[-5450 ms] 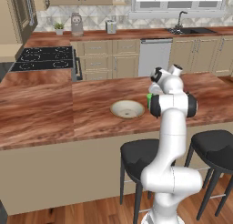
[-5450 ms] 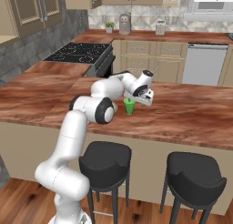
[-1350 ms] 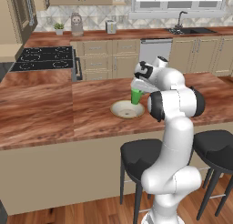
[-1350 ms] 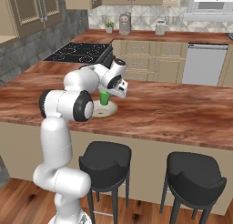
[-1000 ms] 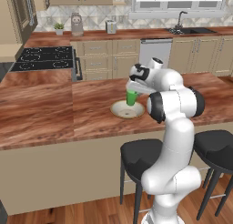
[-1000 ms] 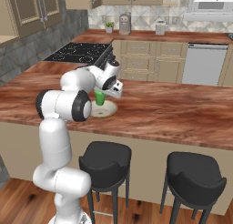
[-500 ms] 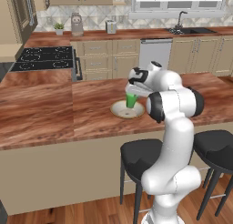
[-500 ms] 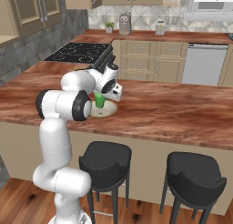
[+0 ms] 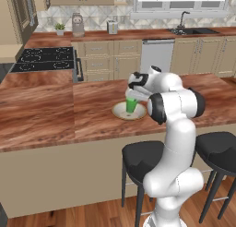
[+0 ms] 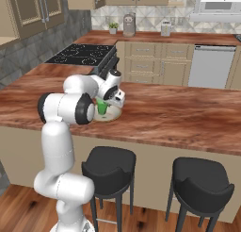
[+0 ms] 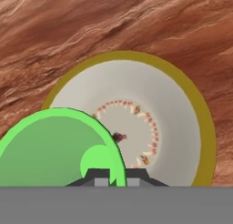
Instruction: Place the cup inside the bowl on the dining table and move the bowl to any counter.
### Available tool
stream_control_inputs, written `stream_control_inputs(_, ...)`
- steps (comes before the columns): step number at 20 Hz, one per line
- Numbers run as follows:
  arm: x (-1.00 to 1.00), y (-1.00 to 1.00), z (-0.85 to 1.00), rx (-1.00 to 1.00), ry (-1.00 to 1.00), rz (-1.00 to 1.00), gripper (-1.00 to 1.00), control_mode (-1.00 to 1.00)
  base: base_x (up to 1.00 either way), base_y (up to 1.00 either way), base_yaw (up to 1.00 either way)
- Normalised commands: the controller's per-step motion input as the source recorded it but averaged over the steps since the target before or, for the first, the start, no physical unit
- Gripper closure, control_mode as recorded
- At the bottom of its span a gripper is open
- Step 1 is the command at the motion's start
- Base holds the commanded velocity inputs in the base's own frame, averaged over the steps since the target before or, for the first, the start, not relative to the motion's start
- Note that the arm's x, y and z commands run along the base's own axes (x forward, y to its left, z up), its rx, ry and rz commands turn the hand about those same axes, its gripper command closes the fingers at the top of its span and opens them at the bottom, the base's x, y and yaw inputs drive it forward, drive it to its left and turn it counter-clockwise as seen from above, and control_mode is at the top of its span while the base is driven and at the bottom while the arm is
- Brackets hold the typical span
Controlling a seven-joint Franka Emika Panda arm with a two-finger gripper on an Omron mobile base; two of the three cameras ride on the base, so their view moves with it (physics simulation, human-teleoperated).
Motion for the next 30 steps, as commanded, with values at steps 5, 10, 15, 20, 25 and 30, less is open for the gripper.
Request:
stream_control_inputs(5,0.00,0.16,-0.07,0.00,0.00,0.00,1.00,-1.00,0.00,0.00,0.00)
stream_control_inputs(10,0.00,0.06,-0.09,-0.01,0.00,0.00,1.00,-1.00,0.00,0.00,0.00)
stream_control_inputs(15,0.00,0.00,-0.05,-0.03,0.00,0.00,1.00,-1.00,0.00,0.00,0.00)
stream_control_inputs(20,0.04,0.00,-0.01,-0.02,-0.01,0.00,1.00,-1.00,0.00,0.00,0.00)
stream_control_inputs(25,0.13,0.00,-0.11,0.00,0.00,0.00,1.00,-1.00,0.00,0.00,0.00)
stream_control_inputs(30,0.13,0.00,-0.20,-0.01,0.00,0.00,1.00,-1.00,0.00,0.00,0.00)
